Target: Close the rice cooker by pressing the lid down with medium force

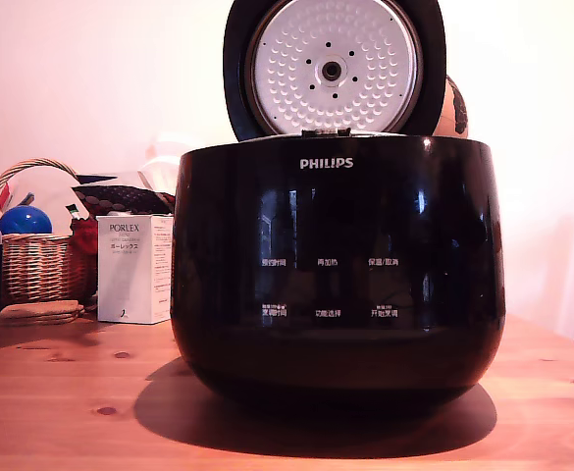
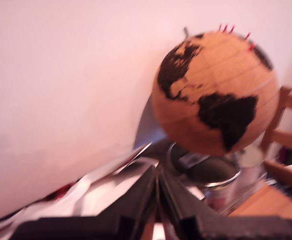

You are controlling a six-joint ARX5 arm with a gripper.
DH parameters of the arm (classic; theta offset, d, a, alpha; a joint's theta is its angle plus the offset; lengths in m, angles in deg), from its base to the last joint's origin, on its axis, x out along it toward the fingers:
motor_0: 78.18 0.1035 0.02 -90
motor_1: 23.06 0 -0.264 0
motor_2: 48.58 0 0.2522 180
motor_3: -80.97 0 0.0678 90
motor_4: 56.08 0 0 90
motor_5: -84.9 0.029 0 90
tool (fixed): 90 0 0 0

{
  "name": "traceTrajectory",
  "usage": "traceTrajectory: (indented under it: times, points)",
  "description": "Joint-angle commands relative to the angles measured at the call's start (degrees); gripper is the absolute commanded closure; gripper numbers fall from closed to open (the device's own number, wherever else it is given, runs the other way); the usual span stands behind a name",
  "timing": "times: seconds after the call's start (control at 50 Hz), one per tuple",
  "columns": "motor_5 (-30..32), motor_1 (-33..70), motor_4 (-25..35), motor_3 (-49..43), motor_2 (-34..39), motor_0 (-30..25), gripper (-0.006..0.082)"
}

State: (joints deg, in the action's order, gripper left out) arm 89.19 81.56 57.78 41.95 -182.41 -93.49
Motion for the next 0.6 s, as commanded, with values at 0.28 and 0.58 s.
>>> traceTrajectory:
  times: [0.28, 0.58]
  points:
    - [-5.46, 12.46, 7.28, -0.66, -12.85, -3.52, 0.0789]
    - [-7.43, 18.64, 10.99, -2.29, -18.12, -6.75, 0.0789]
